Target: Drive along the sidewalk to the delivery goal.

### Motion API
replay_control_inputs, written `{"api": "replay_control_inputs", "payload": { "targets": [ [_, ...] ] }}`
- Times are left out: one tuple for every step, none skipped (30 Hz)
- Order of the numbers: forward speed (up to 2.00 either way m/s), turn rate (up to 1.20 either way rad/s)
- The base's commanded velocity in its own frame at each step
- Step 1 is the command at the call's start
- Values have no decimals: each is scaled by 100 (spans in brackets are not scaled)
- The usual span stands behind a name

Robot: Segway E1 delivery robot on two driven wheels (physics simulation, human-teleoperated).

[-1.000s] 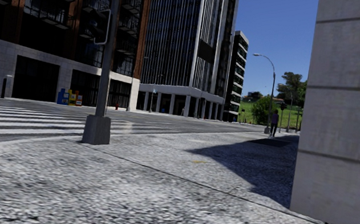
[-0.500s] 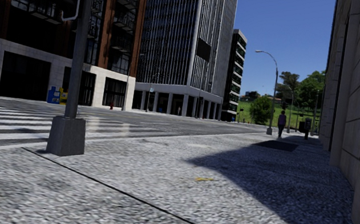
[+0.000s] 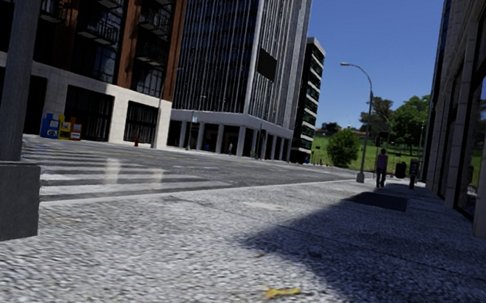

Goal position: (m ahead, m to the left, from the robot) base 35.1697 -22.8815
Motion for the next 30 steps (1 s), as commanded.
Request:
{"api": "replay_control_inputs", "payload": {
  "targets": [
    [200, -37],
    [200, -37],
    [200, -40],
    [200, -41],
    [200, -41],
    [200, -41],
    [200, -41],
    [200, -41],
    [200, -41],
    [200, -41],
    [200, -41],
    [200, -41],
    [200, -41],
    [200, -41],
    [200, -41],
    [200, -41],
    [200, -41],
    [200, -41],
    [200, -41],
    [200, -41],
    [200, -41],
    [200, -41],
    [200, -41],
    [200, -41],
    [200, -41],
    [200, -41],
    [200, -41],
    [200, -41],
    [200, -41],
    [200, -41]
  ]
}}
